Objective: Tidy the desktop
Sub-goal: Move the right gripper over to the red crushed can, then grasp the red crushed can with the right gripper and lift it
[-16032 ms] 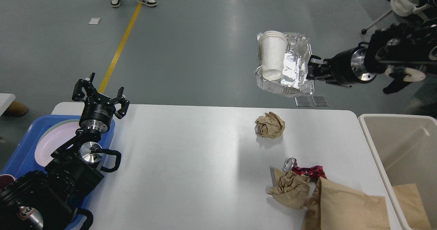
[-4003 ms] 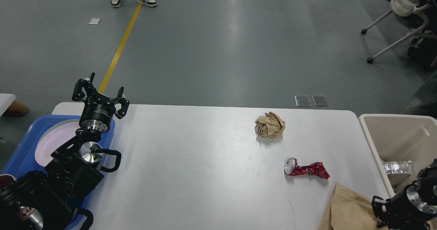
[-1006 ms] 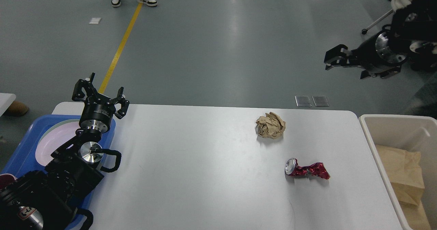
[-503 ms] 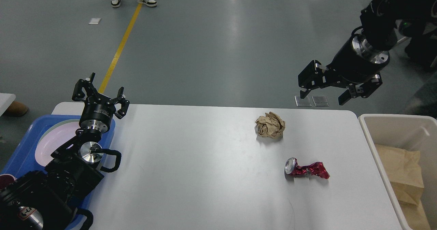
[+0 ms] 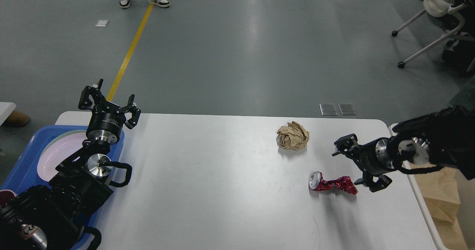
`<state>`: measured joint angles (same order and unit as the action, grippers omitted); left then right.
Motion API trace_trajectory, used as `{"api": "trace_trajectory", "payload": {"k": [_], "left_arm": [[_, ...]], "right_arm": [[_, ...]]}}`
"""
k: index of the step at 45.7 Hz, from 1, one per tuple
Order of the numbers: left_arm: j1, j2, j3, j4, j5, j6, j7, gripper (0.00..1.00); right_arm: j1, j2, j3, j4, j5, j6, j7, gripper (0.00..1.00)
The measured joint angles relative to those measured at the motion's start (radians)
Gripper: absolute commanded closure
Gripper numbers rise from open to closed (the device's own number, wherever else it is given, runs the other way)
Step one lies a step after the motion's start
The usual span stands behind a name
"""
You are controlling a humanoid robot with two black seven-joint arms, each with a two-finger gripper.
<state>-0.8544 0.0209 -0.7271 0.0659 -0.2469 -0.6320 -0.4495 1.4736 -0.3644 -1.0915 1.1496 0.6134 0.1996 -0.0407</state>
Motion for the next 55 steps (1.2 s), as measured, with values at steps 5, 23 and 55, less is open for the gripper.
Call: {"api": "trace_trajectory", "payload": {"k": [5, 23, 55], "left_arm": [[0.000, 0.000, 0.000, 0.000, 0.000, 0.000, 0.000, 0.03], [0.000, 0.000, 0.000, 0.000, 0.000, 0.000, 0.000, 0.03], [0.000, -0.001, 0.000, 0.000, 0.000, 0.000, 0.000, 0.03]], "right_arm": [[-0.047, 0.008, 0.023, -0.002, 0.070, -0.087, -0.001, 0.00], [-0.179, 0.049, 0.148, -0.087, 0.187, -0.221, -0.001, 0.00], [-0.310, 0.120, 0.207, -0.231, 0.198, -0.255, -0.001, 0.51]]}}
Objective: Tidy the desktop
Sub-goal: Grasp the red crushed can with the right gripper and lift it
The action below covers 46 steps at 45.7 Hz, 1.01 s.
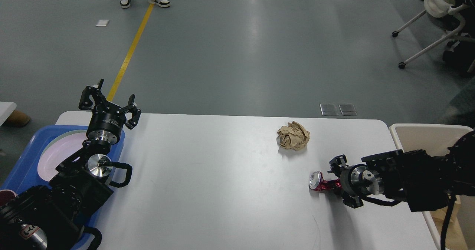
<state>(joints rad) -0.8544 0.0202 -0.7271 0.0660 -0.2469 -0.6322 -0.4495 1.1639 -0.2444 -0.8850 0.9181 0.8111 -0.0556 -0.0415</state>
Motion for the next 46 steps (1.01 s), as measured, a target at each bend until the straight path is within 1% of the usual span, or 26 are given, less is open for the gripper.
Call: {"api": "trace_trajectory", "payload": {"k": [4, 5, 10, 14, 16, 17, 39, 42, 46], "left_arm": [[0.000, 0.000, 0.000, 0.000, 0.000, 0.000, 0.000, 0.04], [0.000, 0.000, 0.000, 0.000, 0.000, 0.000, 0.000, 0.03], [0.000, 0.000, 0.000, 0.000, 0.000, -0.001, 0.000, 0.04], [0.000, 0.000, 0.000, 0.000, 0.000, -0.001, 0.000, 0.03], [0.000, 0.000, 0.000, 0.000, 0.000, -0.001, 0.000, 0.03], [0.000, 0.000, 0.000, 0.000, 0.000, -0.001, 0.000, 0.04], [0.000, 0.000, 0.000, 0.000, 0.000, 0.000, 0.000, 0.03], [0.000, 0.001, 0.000, 0.000, 0.000, 0.000, 0.000, 0.04], [0.000, 0.001, 0.000, 0.000, 0.000, 0.000, 0.000, 0.04]], "right_arm": [[-0.003, 0.006, 0.000, -0.001, -0.002, 0.000, 0.000, 0.51], [-0.003, 0.009, 0.000, -0.003, -0.002, 0.000, 0.000, 0.53], [-0.005, 0.022, 0.000, -0.010, -0.003, 0.000, 0.000, 0.72], [-0.005, 0.030, 0.000, -0.010, -0.003, 0.004, 0.000, 0.91], [-0.004, 0.034, 0.000, -0.008, -0.003, 0.008, 0.000, 0.98], [-0.001, 0.036, 0.000, -0.006, -0.003, 0.010, 0.000, 1.00], [0.079, 0.026, -0.006, 0.052, -0.003, 0.034, 0.000, 1.00], [0.113, 0.007, -0.017, 0.083, -0.004, 0.038, 0.000, 1.00], [0.183, -0.051, -0.024, 0.158, -0.025, 0.053, 0.000, 1.00]]}}
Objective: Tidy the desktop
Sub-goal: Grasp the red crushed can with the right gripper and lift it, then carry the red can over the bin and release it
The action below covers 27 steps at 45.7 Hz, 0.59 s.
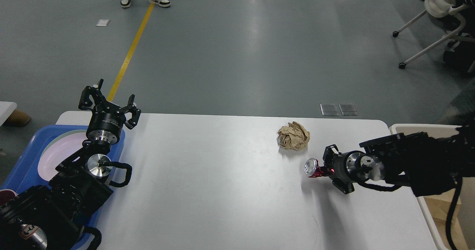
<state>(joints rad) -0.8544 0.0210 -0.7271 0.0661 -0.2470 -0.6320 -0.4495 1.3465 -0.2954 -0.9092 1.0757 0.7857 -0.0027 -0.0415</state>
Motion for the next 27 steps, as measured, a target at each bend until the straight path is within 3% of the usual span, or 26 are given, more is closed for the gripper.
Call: {"api": "trace_trajectory", "payload": {"k": [10, 16, 27], "left_arm": [[0.000, 0.000, 0.000, 0.000, 0.000, 0.000, 0.000, 0.03], [0.000, 0.001, 0.000, 0.000, 0.000, 0.000, 0.000, 0.04], [0.000, 0.001, 0.000, 0.000, 0.000, 0.000, 0.000, 0.03]], "right_arm": [[0.285, -0.184, -0.012, 0.188, -0.117, 0.067, -0.025, 1.00], [0.457, -0.235, -0.065, 0.204, -0.151, 0.151, -0.059, 1.00], [0.697, -0.282, -0.151, 0.197, -0.245, 0.267, -0.065, 1.00]]}}
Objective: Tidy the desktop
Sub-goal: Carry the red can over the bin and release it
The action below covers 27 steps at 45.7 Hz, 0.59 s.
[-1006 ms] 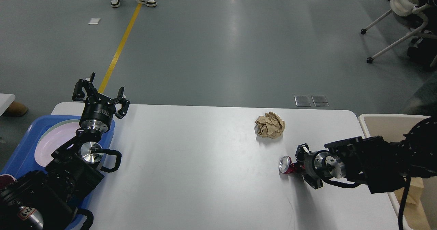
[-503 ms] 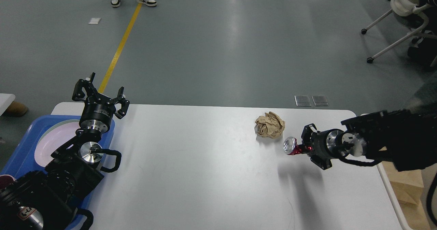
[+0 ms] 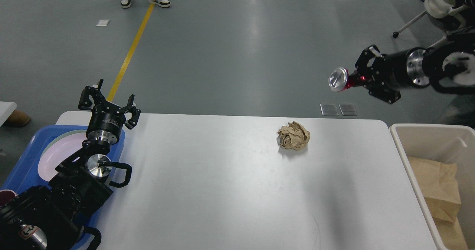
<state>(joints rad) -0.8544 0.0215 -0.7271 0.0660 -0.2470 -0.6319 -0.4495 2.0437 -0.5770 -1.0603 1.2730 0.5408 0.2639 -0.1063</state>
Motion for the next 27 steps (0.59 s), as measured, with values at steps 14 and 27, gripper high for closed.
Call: {"api": "trace_trajectory", "payload": {"k": [14, 27], "left_arm": [[0.000, -0.001, 0.000, 0.000, 0.000, 0.000, 0.000, 0.03], [0.000, 0.000, 0.000, 0.000, 0.000, 0.000, 0.000, 0.04]], "right_arm": [[-0.061, -0.056, -0.104, -0.134, -0.025, -0.001, 0.000, 1.00], [-0.501, -0.125, -0.107, -0.368, -0.035, -0.132, 0.002, 0.98]]}}
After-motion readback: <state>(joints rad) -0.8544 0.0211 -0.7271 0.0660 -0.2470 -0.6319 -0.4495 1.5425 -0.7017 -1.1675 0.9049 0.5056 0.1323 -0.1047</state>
